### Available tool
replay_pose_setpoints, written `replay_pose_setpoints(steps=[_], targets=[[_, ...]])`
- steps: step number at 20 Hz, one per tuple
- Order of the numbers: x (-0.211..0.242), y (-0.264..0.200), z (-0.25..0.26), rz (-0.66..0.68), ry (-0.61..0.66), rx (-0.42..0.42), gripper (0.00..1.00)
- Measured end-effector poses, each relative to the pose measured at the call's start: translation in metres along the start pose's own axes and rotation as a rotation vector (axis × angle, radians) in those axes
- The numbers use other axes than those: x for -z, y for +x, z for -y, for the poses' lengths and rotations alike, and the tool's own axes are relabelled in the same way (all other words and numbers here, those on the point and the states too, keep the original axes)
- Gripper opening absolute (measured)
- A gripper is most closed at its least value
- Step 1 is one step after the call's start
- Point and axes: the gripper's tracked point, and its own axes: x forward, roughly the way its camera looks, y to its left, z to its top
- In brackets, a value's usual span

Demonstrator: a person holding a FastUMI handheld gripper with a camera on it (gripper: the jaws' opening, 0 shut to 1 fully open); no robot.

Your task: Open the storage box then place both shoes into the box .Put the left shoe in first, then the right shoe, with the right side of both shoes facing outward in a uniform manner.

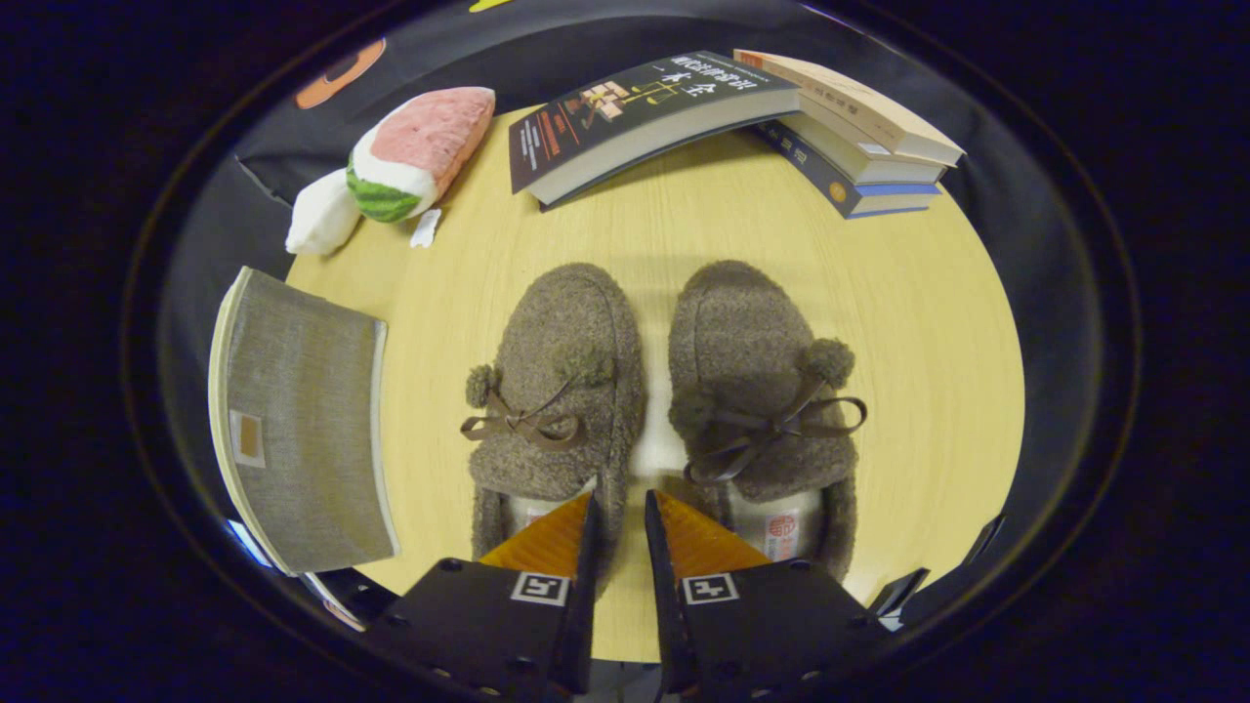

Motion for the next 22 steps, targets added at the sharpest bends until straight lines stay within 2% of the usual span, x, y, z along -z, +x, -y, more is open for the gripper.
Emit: replay_pose_setpoints(steps=[2, 3, 4, 5, 8, 9, 14, 18, 22], targets=[[0.006, 0.011, -0.002, -0.028, -0.003, 0.018, 0.27], [0.005, 0.014, -0.009, -0.033, 0.027, -0.018, 0.27], [0.003, 0.015, -0.007, -0.026, 0.067, -0.006, 0.26], [0.004, 0.015, -0.009, -0.044, 0.083, -0.009, 0.09], [0.003, 0.012, -0.009, -0.055, 0.062, -0.015, 0.09], [0.005, 0.014, -0.009, -0.063, 0.075, -0.021, 0.01], [0.011, -0.009, -0.006, -0.053, 0.101, -0.05, 0.01], [0.002, -0.063, -0.022, 0.025, 0.093, -0.143, 0.0], [-0.008, -0.126, -0.053, 0.122, 0.02, -0.204, 0.0]])
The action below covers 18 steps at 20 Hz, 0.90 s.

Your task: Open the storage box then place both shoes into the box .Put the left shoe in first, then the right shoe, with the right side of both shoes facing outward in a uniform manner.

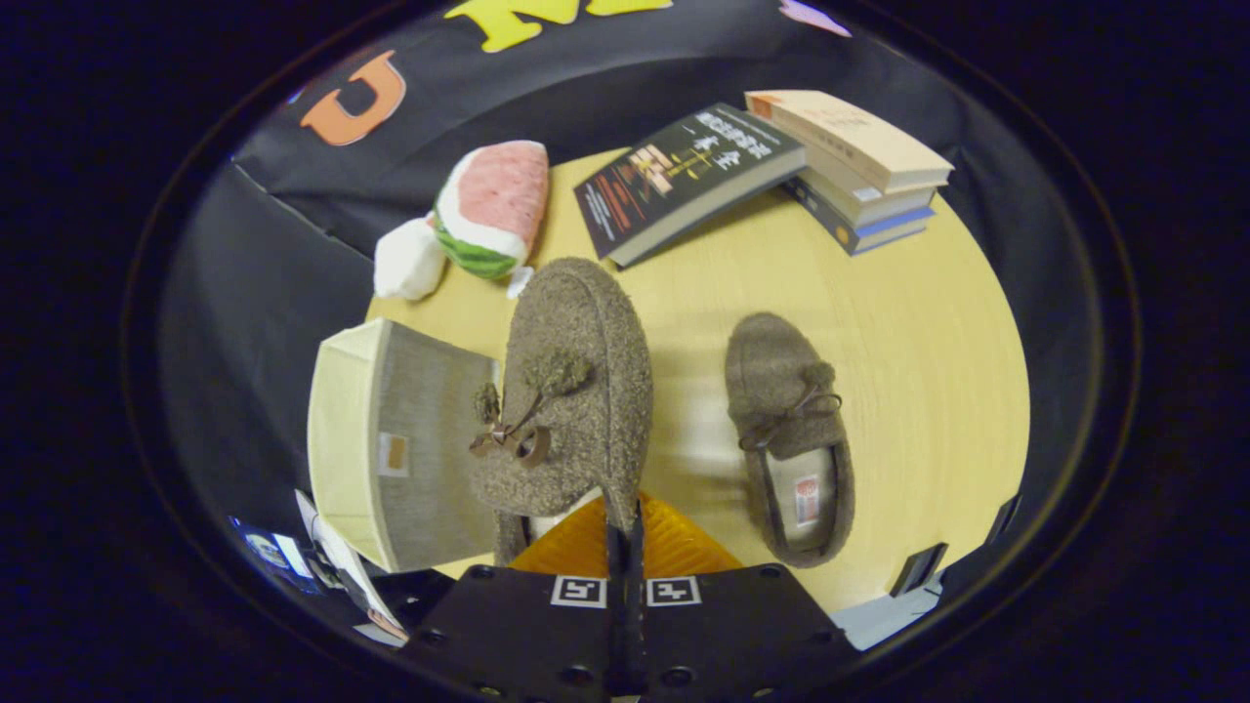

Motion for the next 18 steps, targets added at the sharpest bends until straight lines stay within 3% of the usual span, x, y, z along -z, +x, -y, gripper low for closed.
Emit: replay_pose_setpoints(steps=[5, 10, 14, 18], targets=[[-0.002, -0.04, -0.084, 0.053, -0.071, -0.089, 0.0], [0.006, -0.03, -0.169, 0.011, -0.14, -0.153, 0.0], [0.022, 0.007, -0.227, -0.067, -0.129, -0.146, 0.0], [0.038, 0.066, -0.258, -0.139, -0.066, -0.044, 0.0]])
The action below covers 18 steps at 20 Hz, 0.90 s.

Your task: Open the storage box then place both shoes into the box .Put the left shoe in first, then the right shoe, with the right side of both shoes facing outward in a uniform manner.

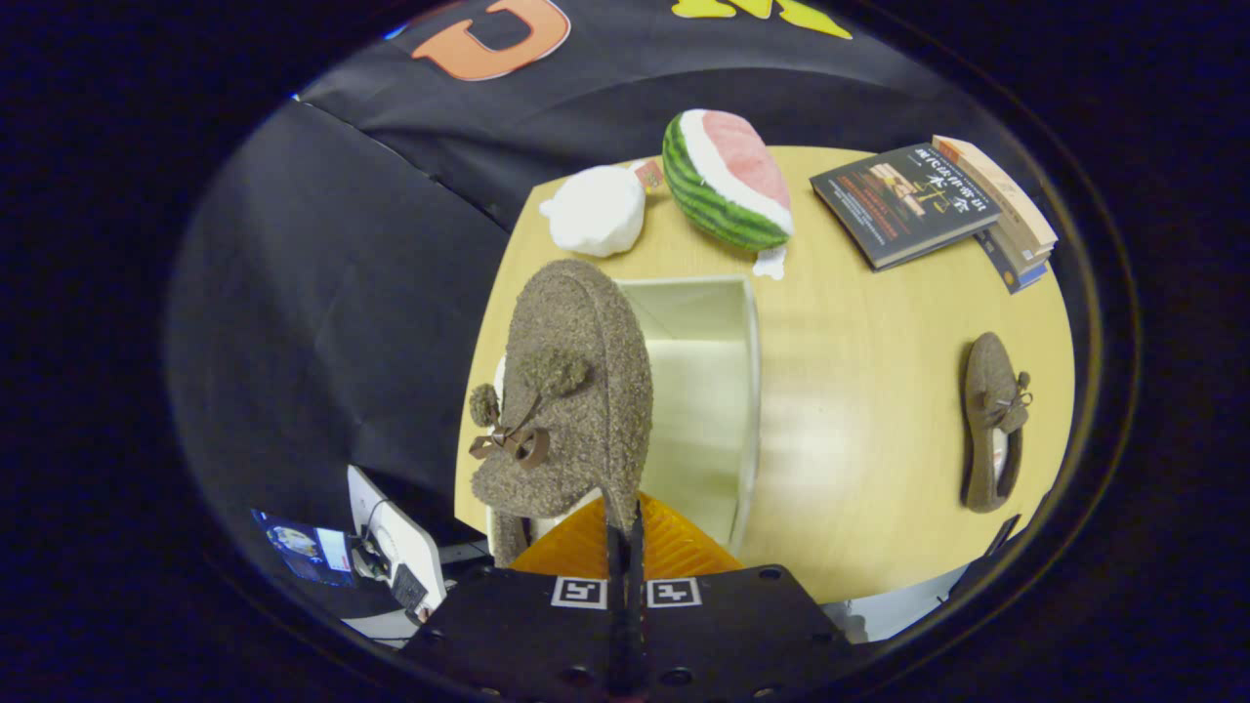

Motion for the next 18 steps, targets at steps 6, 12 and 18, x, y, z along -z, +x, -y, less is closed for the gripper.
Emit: replay_pose_setpoints(steps=[6, 12, 18], targets=[[0.001, 0.083, -0.01, -0.053, 0.106, 0.153, 0.0], [-0.001, 0.132, -0.007, -0.102, 0.045, 0.207, 0.01], [-0.002, 0.145, 0.004, -0.106, 0.013, 0.22, 0.05]])
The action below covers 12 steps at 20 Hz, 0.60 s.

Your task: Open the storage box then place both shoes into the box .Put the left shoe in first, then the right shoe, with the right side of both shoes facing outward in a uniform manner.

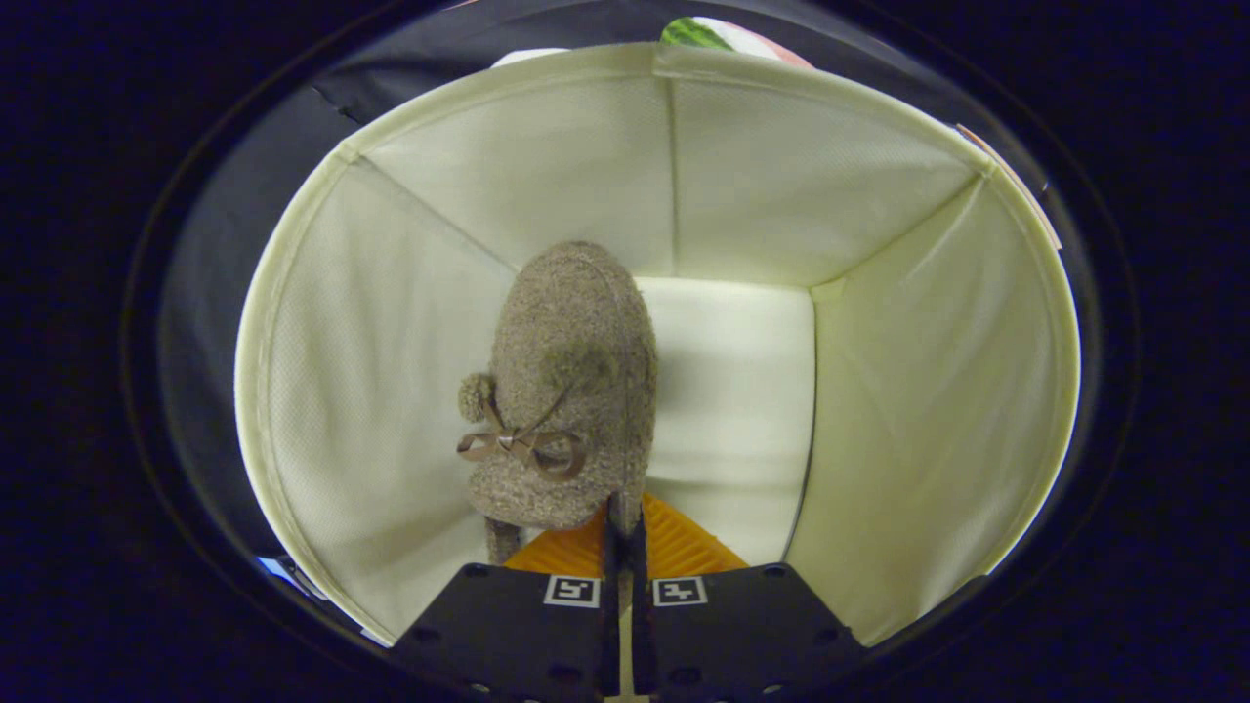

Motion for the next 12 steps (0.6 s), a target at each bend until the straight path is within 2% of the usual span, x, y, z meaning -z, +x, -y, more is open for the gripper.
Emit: replay_pose_setpoints(steps=[2, 5, 7, 9, 10, 12], targets=[[-0.001, -0.005, 0.001, 0.001, -0.008, -0.015, 0.09], [0.001, -0.02, -0.001, 0.017, -0.039, -0.061, 0.22], [0.015, -0.034, -0.001, 0.013, -0.049, -0.098, 0.37], [0.021, -0.054, -0.002, 0.013, -0.07, -0.143, 0.45], [0.022, -0.068, -0.002, 0.025, -0.086, -0.168, 0.45], [0.024, -0.098, 0.0, 0.052, -0.129, -0.209, 0.56]])
